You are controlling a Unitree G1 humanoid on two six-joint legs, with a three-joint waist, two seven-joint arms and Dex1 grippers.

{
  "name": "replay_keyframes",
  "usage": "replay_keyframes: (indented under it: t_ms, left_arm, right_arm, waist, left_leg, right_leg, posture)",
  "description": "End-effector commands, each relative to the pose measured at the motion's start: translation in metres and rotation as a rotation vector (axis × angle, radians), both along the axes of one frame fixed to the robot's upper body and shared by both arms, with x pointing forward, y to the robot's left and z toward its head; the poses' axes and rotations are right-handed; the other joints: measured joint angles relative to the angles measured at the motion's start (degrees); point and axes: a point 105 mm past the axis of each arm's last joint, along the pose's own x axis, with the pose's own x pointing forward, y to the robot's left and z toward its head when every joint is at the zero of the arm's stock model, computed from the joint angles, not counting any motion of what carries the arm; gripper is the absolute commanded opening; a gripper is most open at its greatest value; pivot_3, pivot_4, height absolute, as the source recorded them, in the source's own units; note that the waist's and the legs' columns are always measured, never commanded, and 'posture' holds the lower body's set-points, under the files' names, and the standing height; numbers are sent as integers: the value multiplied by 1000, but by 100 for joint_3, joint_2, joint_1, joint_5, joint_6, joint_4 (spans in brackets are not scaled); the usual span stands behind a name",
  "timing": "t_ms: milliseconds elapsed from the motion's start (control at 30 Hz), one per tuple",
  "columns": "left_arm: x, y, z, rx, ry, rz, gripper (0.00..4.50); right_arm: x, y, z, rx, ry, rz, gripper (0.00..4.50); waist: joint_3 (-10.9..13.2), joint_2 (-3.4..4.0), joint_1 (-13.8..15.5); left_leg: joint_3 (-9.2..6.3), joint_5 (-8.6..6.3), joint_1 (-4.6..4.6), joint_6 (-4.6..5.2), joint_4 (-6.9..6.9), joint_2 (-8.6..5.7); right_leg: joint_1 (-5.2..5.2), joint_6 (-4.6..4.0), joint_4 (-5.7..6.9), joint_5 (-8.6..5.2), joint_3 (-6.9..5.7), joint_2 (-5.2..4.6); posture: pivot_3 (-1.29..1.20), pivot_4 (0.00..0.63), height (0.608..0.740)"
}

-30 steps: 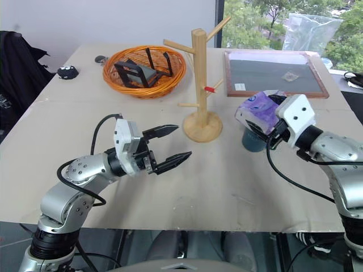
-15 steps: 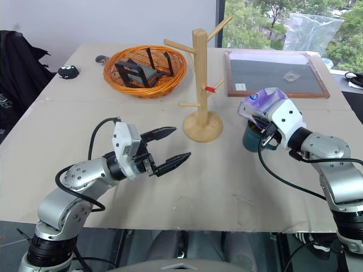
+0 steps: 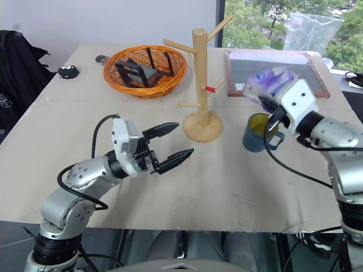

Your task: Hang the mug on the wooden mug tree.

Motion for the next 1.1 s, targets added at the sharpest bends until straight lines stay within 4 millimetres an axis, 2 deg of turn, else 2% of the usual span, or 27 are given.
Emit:
replay_keyframes:
  t_ms: [33, 167, 367, 467, 633, 667, 700, 733, 867, 967, 1100]
  left_arm:
    - [-8, -15, 25, -60, -75, -72, 4500]
    - [-7, -41, 36, -91, -100, -148, 4500]
    - [10, -59, 47, -133, -112, -151, 4500]
    - [12, -62, 48, -131, -119, -155, 4500]
    - [13, -56, 46, -113, -130, -147, 4500]
    - [12, -56, 46, -111, -128, -147, 4500]
    - [11, -55, 44, -105, -123, -147, 4500]
    - [10, -54, 42, -97, -116, -148, 4500]
    - [6, -44, 20, 16, -58, -143, 4500]
    - [4, -33, -7, 207, -34, -135, 4500]
    - [9, -29, -15, 257, -10, -121, 4500]
  right_arm:
    - [4, -38, 17, -3, -35, -149, 30]
    - [16, -83, 1, 15, 29, -298, 30]
    - [32, -117, -13, 58, 66, -379, 30]
    - [38, -124, -21, 58, 77, -391, 931]
    - [31, -124, -16, 61, 55, -378, 3252]
    - [28, -122, -14, 62, 52, -366, 3601]
    - [24, -119, -12, 71, 49, -348, 4183]
    - [20, -114, -10, 84, 50, -326, 4430]
    - [-14, -85, -14, 264, 153, -162, 4430]
    - [-45, -80, -51, 328, 306, -163, 4430]
    - [-60, -79, -91, 395, 383, -249, 4430]
  waist:
    - [0, -2, 21]
    - [0, -2, 25]
    - [3, 6, -59]
    - [4, 6, -72]
    - [5, 9, -34]
    - [5, 9, -24]
    - [5, 9, -18]
    - [5, 9, -18]
    - [6, 11, -14]
    - [7, 10, 6]
    - [7, 10, 45]
  left_leg:
    - [2, 0, -1, 0, 2, -2]
    - [13, 0, -1, 0, 3, -7]
    - [29, 3, 1, -3, 0, -11]
    - [32, 4, 5, -4, -2, -11]
    - [32, 15, 0, -25, -2, -11]
    - [31, 16, -1, -25, -1, -11]
    - [29, 16, -2, -25, 0, -12]
    - [27, 16, -3, -25, 0, -12]
    - [4, 15, -10, -25, -2, -8]
    - [-16, 8, -12, -13, -3, 3]
    - [-10, 0, -5, 1, 6, -6]
  right_leg:
    - [1, 0, 0, 0, -2, -1]
    - [4, 0, -1, 0, -1, -3]
    - [1, 0, 1, 0, 6, -1]
    - [1, 1, 0, 1, 13, 0]
    - [0, 1, -2, 1, 10, -1]
    - [0, 2, -1, 1, 9, -1]
    - [0, 2, -2, 1, 8, -2]
    - [0, 2, -2, 1, 7, -3]
    - [-4, 2, -2, 1, 1, -2]
    - [-2, 1, -3, 0, -8, 5]
    - [7, 2, -1, 0, -3, 0]
  posture:
    - [0, 150, 737]
    - [0, 150, 737]
    - [0, 150, 737]
    - [0, 150, 737]
    - [0, 150, 737]
    - [0, 150, 737]
    - [0, 150, 737]
    - [0, 150, 737]
    - [0, 150, 737]
    - [0, 150, 737]
    - [0, 150, 737]
